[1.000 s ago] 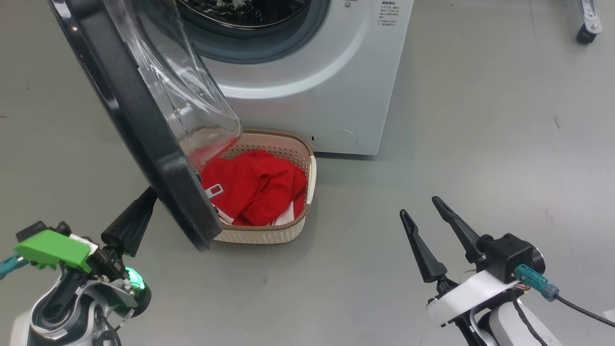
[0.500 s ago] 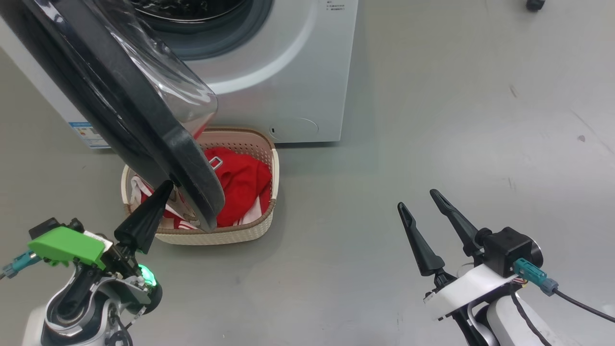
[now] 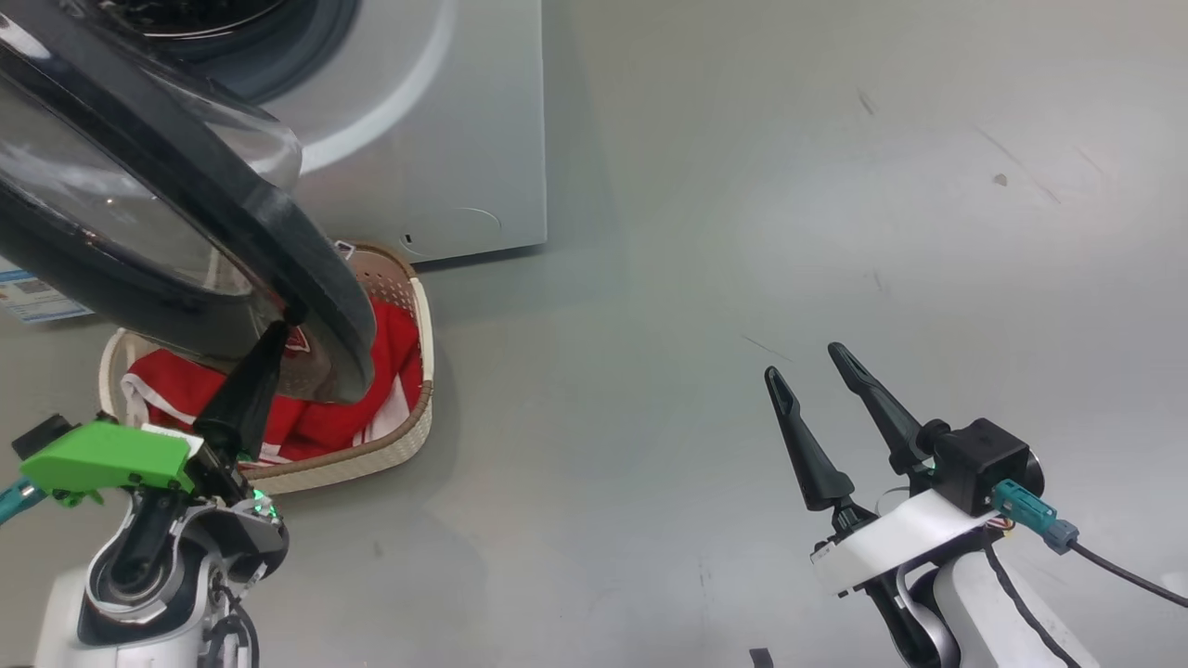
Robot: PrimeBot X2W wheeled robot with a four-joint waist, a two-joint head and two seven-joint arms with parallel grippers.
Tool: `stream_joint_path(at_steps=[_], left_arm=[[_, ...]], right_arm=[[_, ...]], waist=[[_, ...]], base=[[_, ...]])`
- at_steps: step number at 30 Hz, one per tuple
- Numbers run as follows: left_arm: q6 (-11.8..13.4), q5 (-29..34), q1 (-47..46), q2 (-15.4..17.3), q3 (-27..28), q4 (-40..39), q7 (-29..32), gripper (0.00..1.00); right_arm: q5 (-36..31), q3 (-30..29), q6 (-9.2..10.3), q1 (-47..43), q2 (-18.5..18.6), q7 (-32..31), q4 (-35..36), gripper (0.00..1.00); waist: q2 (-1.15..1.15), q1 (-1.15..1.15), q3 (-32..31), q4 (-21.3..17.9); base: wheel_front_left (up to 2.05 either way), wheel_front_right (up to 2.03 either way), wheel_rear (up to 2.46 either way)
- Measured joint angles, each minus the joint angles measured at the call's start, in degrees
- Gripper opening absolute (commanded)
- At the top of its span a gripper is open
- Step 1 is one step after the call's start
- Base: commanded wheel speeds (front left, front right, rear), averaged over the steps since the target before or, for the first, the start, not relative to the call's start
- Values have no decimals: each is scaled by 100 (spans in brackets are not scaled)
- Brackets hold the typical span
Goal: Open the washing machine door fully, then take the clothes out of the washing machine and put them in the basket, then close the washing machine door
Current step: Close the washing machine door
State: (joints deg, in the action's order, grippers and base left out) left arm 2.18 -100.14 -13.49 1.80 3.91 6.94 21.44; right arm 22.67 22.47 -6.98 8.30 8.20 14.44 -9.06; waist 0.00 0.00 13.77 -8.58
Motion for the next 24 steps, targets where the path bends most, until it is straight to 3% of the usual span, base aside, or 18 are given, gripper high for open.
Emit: stream_joint_path(at_steps=[24], left_arm=[[-270,208,-1073,-8,415,423,-1774,0]], right_arm=[[146,-33,-1,200,-154,0,-22,100]], waist=[[0,0,533,-1218]], base=[[0,0,0]])
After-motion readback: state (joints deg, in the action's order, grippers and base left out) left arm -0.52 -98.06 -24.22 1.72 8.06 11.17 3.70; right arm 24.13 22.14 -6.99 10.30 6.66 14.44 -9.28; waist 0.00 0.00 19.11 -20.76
